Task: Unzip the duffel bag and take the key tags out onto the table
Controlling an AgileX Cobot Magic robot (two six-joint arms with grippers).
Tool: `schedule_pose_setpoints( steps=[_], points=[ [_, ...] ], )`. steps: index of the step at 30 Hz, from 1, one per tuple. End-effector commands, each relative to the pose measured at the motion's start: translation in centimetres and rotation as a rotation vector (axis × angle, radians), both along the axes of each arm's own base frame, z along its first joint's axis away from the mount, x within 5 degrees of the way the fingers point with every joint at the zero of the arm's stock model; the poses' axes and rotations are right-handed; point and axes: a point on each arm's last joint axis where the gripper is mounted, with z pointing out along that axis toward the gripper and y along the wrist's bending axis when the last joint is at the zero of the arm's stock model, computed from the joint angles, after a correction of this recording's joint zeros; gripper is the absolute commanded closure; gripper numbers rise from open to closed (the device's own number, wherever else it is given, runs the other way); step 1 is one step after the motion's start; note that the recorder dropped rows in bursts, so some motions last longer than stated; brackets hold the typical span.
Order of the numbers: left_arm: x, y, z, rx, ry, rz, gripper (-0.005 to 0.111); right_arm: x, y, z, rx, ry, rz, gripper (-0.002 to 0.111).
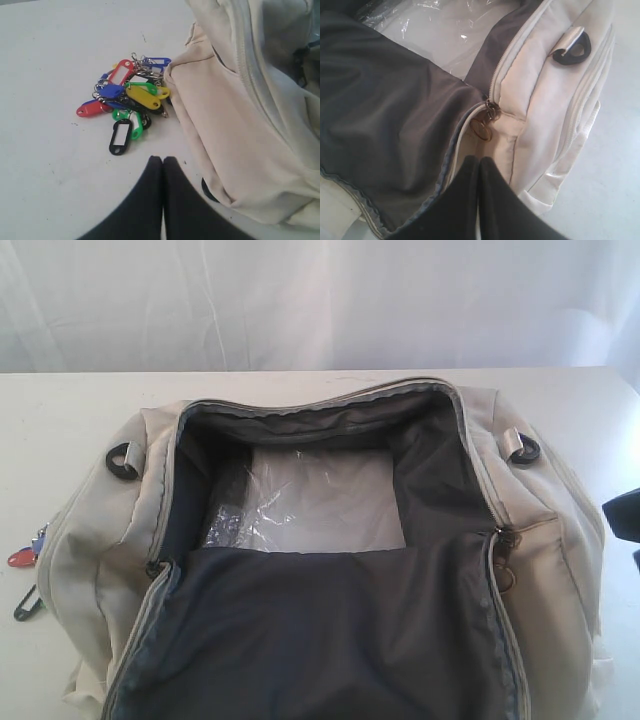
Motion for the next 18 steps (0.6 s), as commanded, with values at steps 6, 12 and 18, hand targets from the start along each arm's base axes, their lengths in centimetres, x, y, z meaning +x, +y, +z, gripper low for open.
schedule_pose_setpoints(
  steps=[6, 12, 18],
  points=[
    [-0.03, 0.01, -0.14, -0.057, 0.011, 0.025, 0.107, -0.10, -0.04, -0.05, -0.002, 0.001, 0.000, 0.108],
    [0.02, 0.31, -0.13, -0.065, 0.008, 0.086, 0.107, -0.10, -0.04, -0.05, -0.002, 0.001, 0.000, 0.108],
    [0.03, 0.41, -0.13, -0.065, 0.007, 0.106, 0.107, -0.10, -0.04, -0.05, -0.002, 0.001, 0.000, 0.108]
  ],
)
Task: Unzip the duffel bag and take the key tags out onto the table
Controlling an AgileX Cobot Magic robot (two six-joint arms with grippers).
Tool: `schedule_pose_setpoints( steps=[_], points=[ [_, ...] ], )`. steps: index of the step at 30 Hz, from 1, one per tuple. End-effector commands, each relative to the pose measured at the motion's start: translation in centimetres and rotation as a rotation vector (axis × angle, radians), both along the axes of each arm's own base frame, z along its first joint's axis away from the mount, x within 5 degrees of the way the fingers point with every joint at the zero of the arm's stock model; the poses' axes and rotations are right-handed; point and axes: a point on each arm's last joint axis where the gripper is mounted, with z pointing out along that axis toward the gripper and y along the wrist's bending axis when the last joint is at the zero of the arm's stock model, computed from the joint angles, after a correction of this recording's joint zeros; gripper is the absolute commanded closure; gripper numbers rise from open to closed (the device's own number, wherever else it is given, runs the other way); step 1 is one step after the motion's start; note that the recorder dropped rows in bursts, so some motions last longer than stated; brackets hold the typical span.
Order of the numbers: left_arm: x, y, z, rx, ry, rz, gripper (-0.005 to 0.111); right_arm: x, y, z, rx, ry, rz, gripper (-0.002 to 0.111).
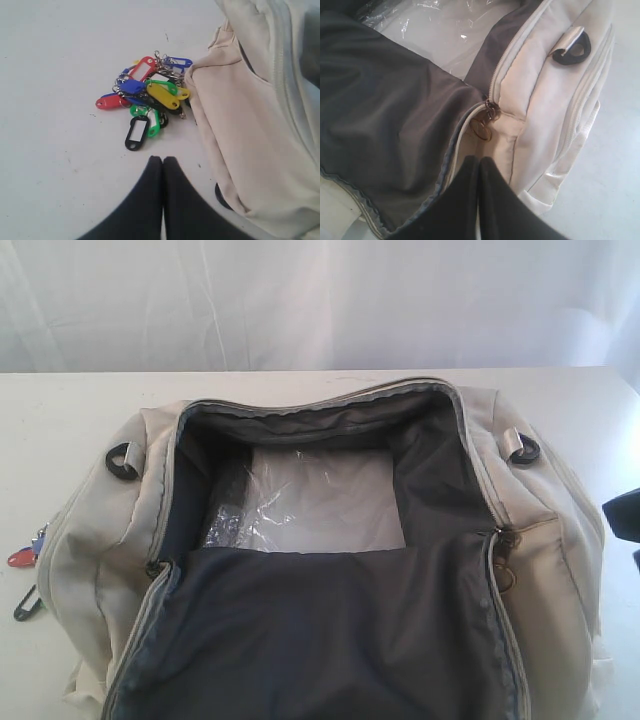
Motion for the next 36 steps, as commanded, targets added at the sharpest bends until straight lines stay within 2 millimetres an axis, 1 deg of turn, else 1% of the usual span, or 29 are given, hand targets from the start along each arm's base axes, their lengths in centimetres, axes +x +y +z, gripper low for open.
schedule_pose_setpoints(
  steps=[1, 15, 17, 19, 21, 24, 29, 34, 36],
  points=[
    [0.0, 0.0, -0.1, -0.010, -0.001, 0.010, 0.107, -0.1, 0.0, 0.0, -0.002, 0.001, 0.000, 0.108],
    [0.0, 0.1, 0.0, -0.002, -0.011, 0.012, 0.107, -0.1, 0.0, 0.0, -0.002, 0.001, 0.000, 0.108],
    [0.1, 0.3, 0.1, 0.051, -0.022, 0.017, 0.107, -0.1, 0.0, 0.0, -0.002, 0.001, 0.000, 0.108],
    [0.1, 0.7, 0.1, 0.151, -0.028, 0.023, 0.107, -0.1, 0.0, 0.0, -0.002, -0.001, 0.000, 0.108],
    [0.1, 0.9, 0.1, 0.211, -0.025, 0.026, 0.107, -0.3, -0.1, 0.1, -0.001, -0.007, 0.000, 0.108],
    [0.1, 0.8, 0.2, 0.194, -0.031, 0.026, 0.107, -0.7, -0.2, 0.3, 0.006, -0.023, 0.000, 0.108],
    [0.1, 0.8, 0.2, 0.194, -0.031, 0.026, 0.107, -2.6, -0.6, 1.2, 0.026, -0.106, 0.000, 0.108],
    [0.1, 0.8, 0.2, 0.194, -0.031, 0.026, 0.107, -6.1, -1.6, 2.4, 0.060, -0.248, -0.020, 0.108],
    [0.0, 0.8, -0.1, 0.193, 0.003, 0.022, 0.107, -7.6, -2.0, 2.7, 0.071, -0.310, -0.040, 0.108]
  ],
)
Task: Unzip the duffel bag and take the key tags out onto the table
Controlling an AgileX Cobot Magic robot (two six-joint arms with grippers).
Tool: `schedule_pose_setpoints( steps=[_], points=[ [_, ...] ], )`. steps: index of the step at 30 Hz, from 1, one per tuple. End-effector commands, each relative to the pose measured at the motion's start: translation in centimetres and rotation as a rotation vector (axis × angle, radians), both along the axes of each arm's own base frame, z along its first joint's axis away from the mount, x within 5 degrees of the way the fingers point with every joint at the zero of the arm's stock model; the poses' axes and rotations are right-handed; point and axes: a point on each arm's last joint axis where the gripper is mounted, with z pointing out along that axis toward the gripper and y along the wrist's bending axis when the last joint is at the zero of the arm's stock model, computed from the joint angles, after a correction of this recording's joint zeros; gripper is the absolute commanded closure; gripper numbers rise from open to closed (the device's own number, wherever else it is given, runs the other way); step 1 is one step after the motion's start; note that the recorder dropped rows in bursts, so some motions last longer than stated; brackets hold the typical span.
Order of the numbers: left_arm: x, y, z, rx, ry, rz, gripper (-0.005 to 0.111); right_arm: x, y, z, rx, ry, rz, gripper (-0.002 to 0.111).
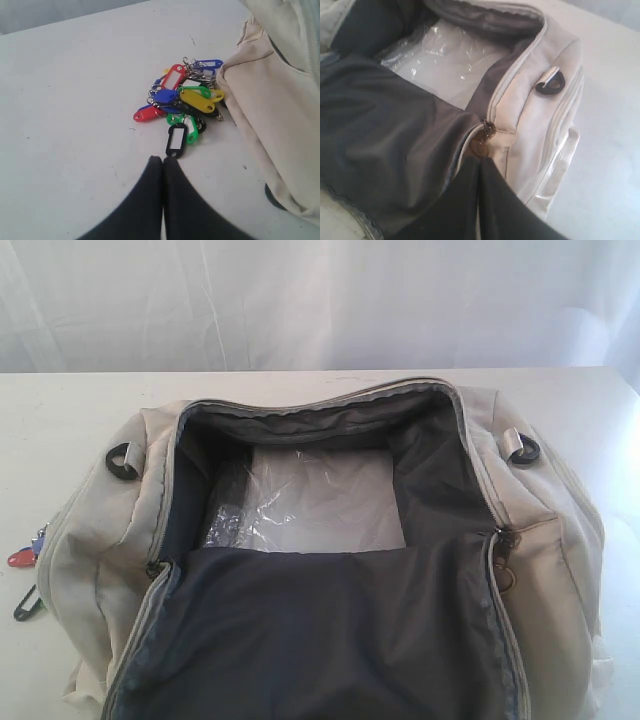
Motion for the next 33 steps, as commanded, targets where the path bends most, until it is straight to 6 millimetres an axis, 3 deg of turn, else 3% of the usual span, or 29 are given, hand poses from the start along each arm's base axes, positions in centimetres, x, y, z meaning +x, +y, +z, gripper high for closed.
schedule_pose_setpoints(
  steps=[1, 7, 18, 21, 24, 28, 33],
  points=[
    [-0.1, 0.0, -0.4, -0.013, 0.036, 0.005, 0.107, -3.3, -0.9, 0.7, 0.030, -0.129, -0.038, 0.108],
    [-0.1, 0.0, -0.4, -0.098, 0.030, 0.038, 0.107, -6.1, -1.5, 1.0, 0.051, -0.238, -0.073, 0.108],
    [-0.1, 0.0, -0.4, -0.183, 0.025, 0.070, 0.107, -6.8, -1.6, 1.0, 0.038, -0.270, -0.230, 0.108],
    [-0.1, 0.0, -0.4, -0.183, 0.025, 0.070, 0.107, -7.9, -1.6, 0.8, 0.041, -0.314, -0.248, 0.108],
    [-0.1, 0.0, -0.4, -0.177, 0.025, 0.068, 0.107, -8.2, -1.6, -1.6, 0.046, -0.333, -0.253, 0.108],
    [-0.1, 0.0, -0.4, -0.177, 0.025, 0.068, 0.107, -6.9, -1.7, -7.9, 0.034, -0.213, -0.257, 0.108],
    [-0.1, 0.0, -0.4, -0.177, 0.020, 0.068, 0.107, -7.6, -1.6, -7.9, 0.044, -0.273, -0.259, 0.108]
  ],
)
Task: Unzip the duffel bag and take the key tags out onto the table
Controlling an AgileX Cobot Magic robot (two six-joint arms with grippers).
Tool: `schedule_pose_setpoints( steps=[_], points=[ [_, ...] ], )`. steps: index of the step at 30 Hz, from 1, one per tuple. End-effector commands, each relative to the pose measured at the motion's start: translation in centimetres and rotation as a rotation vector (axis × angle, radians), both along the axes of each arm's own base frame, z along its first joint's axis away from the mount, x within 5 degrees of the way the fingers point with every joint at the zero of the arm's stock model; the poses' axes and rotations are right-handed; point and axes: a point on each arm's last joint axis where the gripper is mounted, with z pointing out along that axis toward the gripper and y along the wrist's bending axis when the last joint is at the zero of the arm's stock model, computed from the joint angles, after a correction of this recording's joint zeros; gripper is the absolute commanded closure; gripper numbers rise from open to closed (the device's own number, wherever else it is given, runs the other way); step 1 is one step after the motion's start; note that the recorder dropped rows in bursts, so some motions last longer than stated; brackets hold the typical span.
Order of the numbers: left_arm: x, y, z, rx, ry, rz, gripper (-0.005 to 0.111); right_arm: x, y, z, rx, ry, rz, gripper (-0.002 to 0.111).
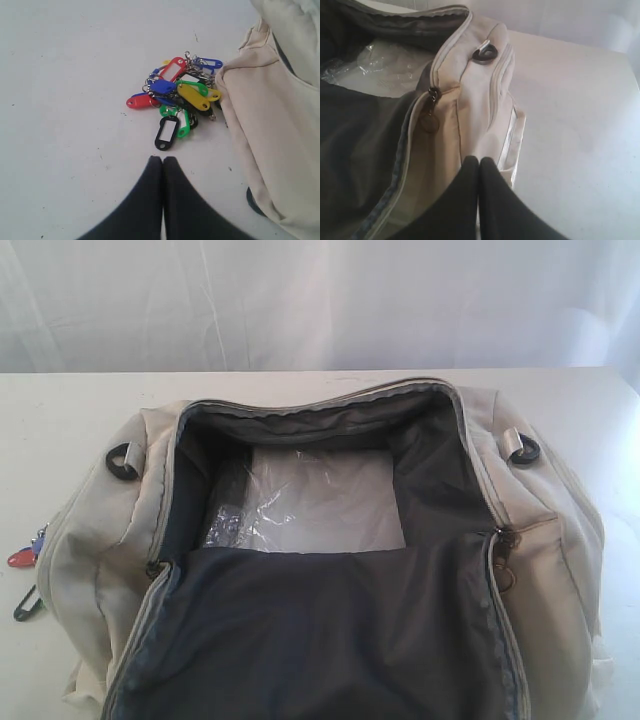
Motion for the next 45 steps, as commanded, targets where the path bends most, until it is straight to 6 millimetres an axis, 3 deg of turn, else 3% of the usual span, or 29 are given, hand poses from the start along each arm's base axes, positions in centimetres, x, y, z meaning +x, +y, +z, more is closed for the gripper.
schedule_pose_setpoints(
  steps=[1, 8, 9, 11, 13, 17, 23, 32, 40, 45],
  points=[
    [0.0, 0.0, -0.1, -0.006, 0.000, 0.002, 0.107, -0.2, 0.0, 0.1, 0.006, -0.051, -0.010, 0.108],
    [0.0, 0.0, -0.1, -0.006, 0.000, 0.002, 0.107, -0.1, -0.1, 0.2, -0.009, -0.068, -0.011, 0.108],
    [0.0, 0.0, -0.1, -0.006, 0.000, 0.002, 0.107, 0.5, -0.3, 0.8, -0.082, -0.178, -0.011, 0.108],
    [0.0, 0.0, -0.1, -0.006, 0.000, 0.002, 0.107, 1.6, -0.5, 2.4, -0.018, -0.472, -0.056, 0.108],
    [0.0, 0.0, -0.1, -0.006, 0.000, 0.002, 0.107, 2.4, -0.7, 1.8, 0.040, -0.568, -0.086, 0.108],
    [0.0, 0.0, -0.1, -0.006, 0.000, 0.002, 0.107, 4.4, -0.8, -2.9, 0.044, -0.415, -0.101, 0.108],
    [0.0, 0.0, -0.1, -0.006, 0.000, 0.002, 0.107, 5.2, -1.1, -8.1, 0.030, -0.163, -0.178, 0.108],
    [0.0, 0.0, -0.1, -0.006, 0.000, 0.002, 0.107, 5.4, -1.2, -9.0, 0.046, -0.145, -0.189, 0.108],
    [0.0, 0.0, -0.1, -0.006, 0.000, 0.002, 0.107, 5.7, -1.9, -11.3, 0.015, -0.121, -0.264, 0.108],
    [0.0, 0.0, -0.1, -0.006, 0.000, 0.002, 0.107, 5.7, -2.1, -11.2, 0.023, -0.135, -0.286, 0.108]
  ],
)
